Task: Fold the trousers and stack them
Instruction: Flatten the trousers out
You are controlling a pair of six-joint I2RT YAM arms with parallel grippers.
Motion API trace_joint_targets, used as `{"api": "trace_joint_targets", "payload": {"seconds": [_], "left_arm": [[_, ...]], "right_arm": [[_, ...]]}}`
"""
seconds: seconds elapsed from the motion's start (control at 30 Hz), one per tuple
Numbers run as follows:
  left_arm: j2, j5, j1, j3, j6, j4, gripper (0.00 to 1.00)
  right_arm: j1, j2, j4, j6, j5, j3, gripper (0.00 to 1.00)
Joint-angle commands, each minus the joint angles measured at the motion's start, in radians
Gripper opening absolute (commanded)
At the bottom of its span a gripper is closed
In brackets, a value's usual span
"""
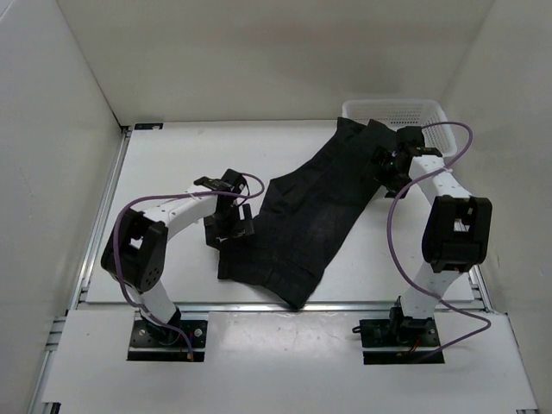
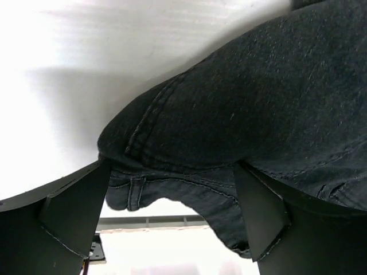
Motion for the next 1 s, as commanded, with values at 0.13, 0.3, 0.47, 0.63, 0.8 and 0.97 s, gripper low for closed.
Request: {"api": "trace_joint_targets", "payload": {"seconds": [0.13,0.3,0.47,0.63,0.8,0.97], "left_arm": [[0.085,0.04,-0.003,0.052,0.037,0.074,0.15],[0.067,0.063,-0.003,0.064,0.05,0.074,0.1],[-0.088,0.002,0.021,0.136,0.06,0.002,0.1],[-0.215,-0.052,0.079,0.282,0.09,-0.115,0.1],[-0.266,-0.077,0.09,0.47,0.1,-0.216,0.1],[-0.318,-0.095,0.09,0.569,0.1,-0.281,0.1]], "right_arm": [[-0.011,0.116,0.173,0.009,-0.058,0.091,0.79],[-0.011,0.135,0.173,-0.018,-0.067,0.116,0.25],[-0.011,-0.001,0.173,-0.018,-0.058,0.096,0.0],[0.011,-0.092,0.097,-0.029,0.005,0.159,0.03],[-0.012,-0.089,0.11,-0.003,-0.011,0.099,0.95],[-0.024,-0.034,0.233,0.052,-0.131,-0.011,1.0]]}}
